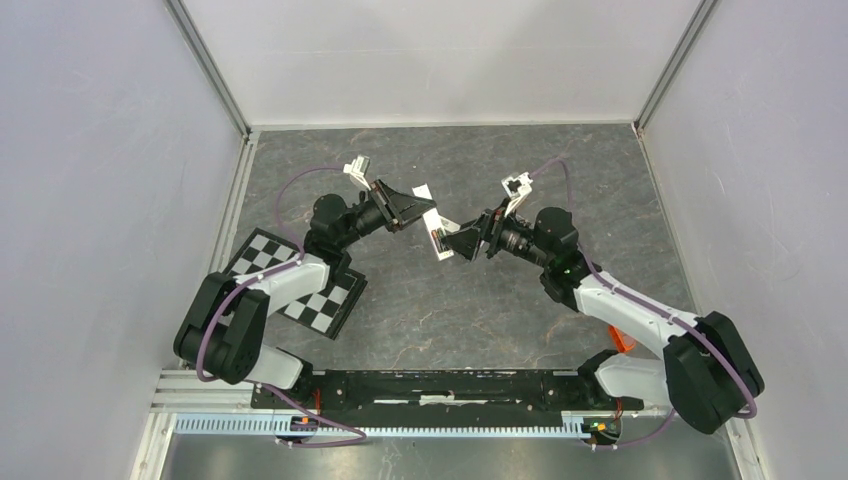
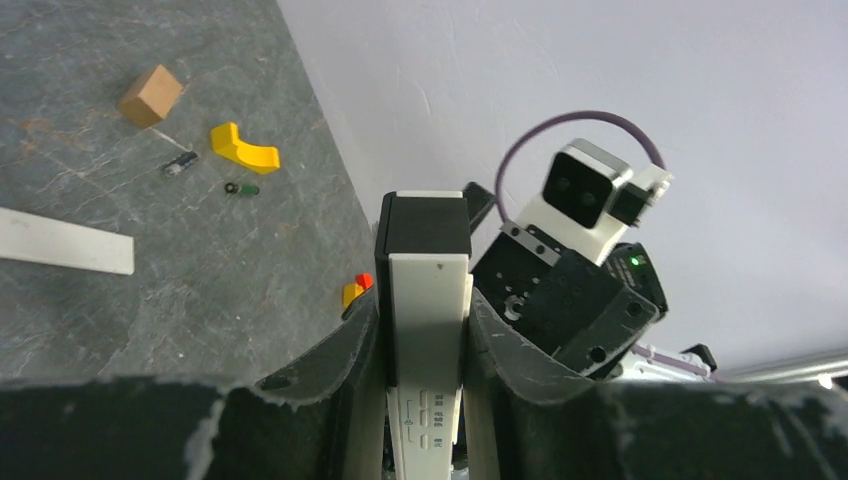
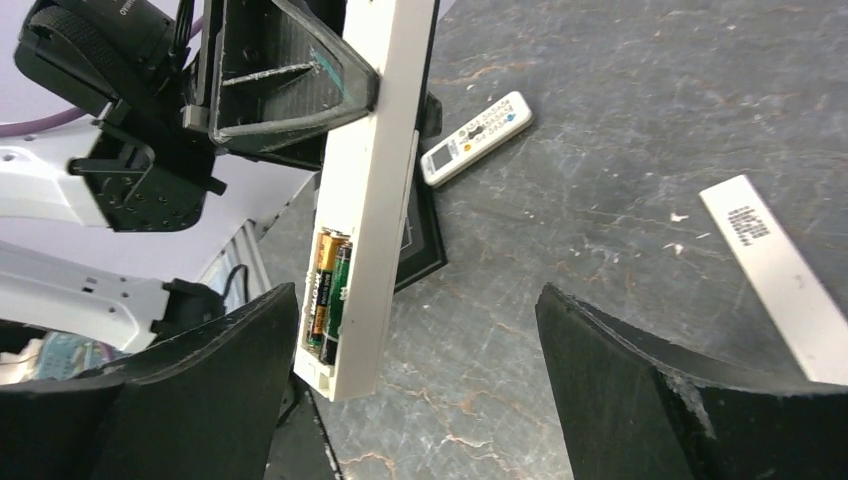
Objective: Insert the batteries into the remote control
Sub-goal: Load the battery into the remote control, then place the remote control at the center of the board, then pick up the battery cover at the center of the board.
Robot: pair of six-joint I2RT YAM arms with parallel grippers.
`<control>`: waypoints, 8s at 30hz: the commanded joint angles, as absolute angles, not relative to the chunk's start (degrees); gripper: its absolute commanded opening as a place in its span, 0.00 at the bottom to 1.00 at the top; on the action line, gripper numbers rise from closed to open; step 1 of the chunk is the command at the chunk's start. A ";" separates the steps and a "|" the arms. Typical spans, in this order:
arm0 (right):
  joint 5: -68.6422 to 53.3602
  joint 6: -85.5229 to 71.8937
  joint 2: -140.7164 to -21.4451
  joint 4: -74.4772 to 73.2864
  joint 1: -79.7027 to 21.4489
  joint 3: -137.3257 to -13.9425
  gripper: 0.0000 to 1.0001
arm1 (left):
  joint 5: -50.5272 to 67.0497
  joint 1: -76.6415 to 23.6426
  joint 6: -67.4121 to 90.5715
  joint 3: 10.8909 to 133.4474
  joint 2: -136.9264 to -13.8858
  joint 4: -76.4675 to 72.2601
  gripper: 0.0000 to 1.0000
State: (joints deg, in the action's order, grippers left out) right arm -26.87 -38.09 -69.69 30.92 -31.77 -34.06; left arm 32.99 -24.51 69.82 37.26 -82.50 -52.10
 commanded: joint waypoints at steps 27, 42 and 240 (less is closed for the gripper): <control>9.39 -9.39 -83.12 2.37 -50.42 -57.25 0.27 | 22.93 -25.55 63.52 36.11 -79.54 -38.15 0.41; 0.36 15.93 -76.07 3.57 -50.10 -39.48 0.19 | 9.50 -17.38 46.58 37.40 -69.44 -8.18 1.00; -5.73 -40.30 -91.42 4.48 -25.32 -43.32 0.49 | 25.80 -22.17 46.76 63.29 -117.11 -11.47 0.56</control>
State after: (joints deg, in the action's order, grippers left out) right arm -3.53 -32.01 -91.57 -2.66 -25.12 -44.38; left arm 25.67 -21.65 48.93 62.24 -114.98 -14.00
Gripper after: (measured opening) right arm 0.523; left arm 0.566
